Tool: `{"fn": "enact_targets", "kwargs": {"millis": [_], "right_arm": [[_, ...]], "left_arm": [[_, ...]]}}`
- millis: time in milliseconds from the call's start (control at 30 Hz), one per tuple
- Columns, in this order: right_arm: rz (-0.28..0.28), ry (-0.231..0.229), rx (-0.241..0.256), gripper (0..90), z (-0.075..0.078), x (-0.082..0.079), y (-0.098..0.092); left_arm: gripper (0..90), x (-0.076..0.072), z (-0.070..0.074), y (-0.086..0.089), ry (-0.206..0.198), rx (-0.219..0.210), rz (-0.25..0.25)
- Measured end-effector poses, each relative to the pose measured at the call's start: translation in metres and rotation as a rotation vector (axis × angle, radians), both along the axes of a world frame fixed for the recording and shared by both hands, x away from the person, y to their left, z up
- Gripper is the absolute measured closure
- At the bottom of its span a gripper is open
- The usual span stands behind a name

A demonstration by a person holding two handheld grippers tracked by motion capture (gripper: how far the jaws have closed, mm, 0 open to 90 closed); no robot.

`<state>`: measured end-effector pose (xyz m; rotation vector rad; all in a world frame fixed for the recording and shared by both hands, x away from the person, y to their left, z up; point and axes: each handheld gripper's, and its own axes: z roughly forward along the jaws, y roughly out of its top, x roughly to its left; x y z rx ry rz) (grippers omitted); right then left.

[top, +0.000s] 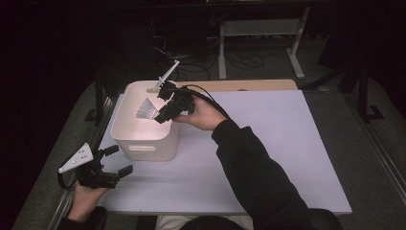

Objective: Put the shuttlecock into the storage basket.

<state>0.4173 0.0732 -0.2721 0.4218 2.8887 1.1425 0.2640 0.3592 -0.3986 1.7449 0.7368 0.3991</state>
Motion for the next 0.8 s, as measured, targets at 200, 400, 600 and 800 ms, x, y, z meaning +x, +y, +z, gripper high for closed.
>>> {"fn": "enact_targets", "kwargs": {"millis": [200,400,600,800], "right_arm": [[0.007,0.016,-0.005,64.2,-0.005,0.001,0.004],[0.017,0.029,-0.012,64.2,-0.012,0.001,0.009],[0.023,0.045,-0.018,64.2,-0.021,0.002,0.013],[0.028,0.061,-0.029,64.2,-0.028,0.001,0.015]], "left_arm": [[0.3,0.0,0.0,0.0,0.0,0.0,0.0],[0.3,0.0,0.0,0.0,-0.002,-0.002,0.0],[0.3,0.0,0.0,0.0,-0.002,-0.002,0.001],[0.3,-0.001,0.0,0.0,-0.001,-0.002,0.001]]}}
